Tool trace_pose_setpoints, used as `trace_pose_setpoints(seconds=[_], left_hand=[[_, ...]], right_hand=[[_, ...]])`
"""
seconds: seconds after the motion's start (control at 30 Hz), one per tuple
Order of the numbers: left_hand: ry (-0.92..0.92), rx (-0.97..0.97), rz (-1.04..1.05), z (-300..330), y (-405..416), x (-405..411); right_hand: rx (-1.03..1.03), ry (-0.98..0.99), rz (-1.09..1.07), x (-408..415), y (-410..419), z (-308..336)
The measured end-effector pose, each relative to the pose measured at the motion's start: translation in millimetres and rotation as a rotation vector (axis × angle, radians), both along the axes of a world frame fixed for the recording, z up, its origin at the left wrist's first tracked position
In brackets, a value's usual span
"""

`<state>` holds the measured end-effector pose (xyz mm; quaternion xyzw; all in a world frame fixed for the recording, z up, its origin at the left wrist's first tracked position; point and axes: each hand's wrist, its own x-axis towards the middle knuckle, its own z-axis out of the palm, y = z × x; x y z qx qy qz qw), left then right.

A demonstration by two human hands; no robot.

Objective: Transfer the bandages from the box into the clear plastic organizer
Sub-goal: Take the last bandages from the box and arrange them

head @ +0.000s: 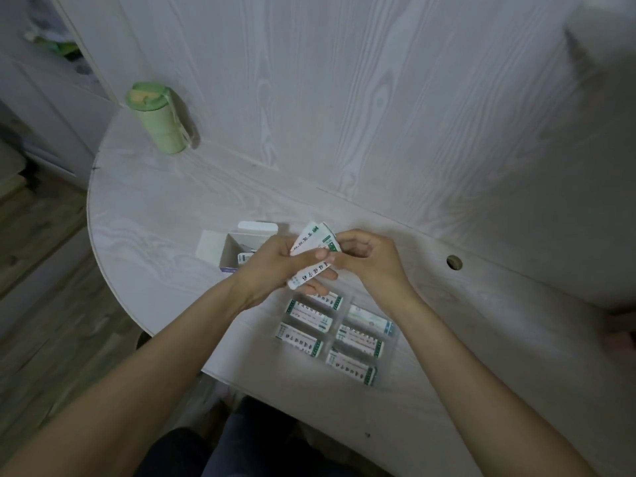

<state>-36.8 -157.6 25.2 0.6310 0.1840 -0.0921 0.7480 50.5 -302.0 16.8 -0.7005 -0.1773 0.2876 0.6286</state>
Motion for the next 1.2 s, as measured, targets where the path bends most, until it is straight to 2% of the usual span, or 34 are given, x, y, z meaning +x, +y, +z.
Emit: trace_pose_setpoints(seconds=[0.17, 0.4, 0.8, 1.0, 1.2], left_hand=[[-0.008, -0.185, 0.033, -4, -6, -8], [0.026, 0.076, 0.223, -11, -12, -6], [-0.013, 0.107, 0.271, -9, -15, -2], [0.04, 0.121, 0.282, -11, -16, -1], [0.079, 0.266, 0.243, -13, -9, -1]], right_hand=[[-0.034, -0.058, -0.048, 1, -9, -3], [-0.049, -0.015, -0.035, -3, -16, -5], [-0.1, -0.026, -0.089, 2, -23, -12], [-0.119, -0.007, -0.104, 2, -24, -11], [-0.155, -0.005, -0.15, -1, -21, -16]])
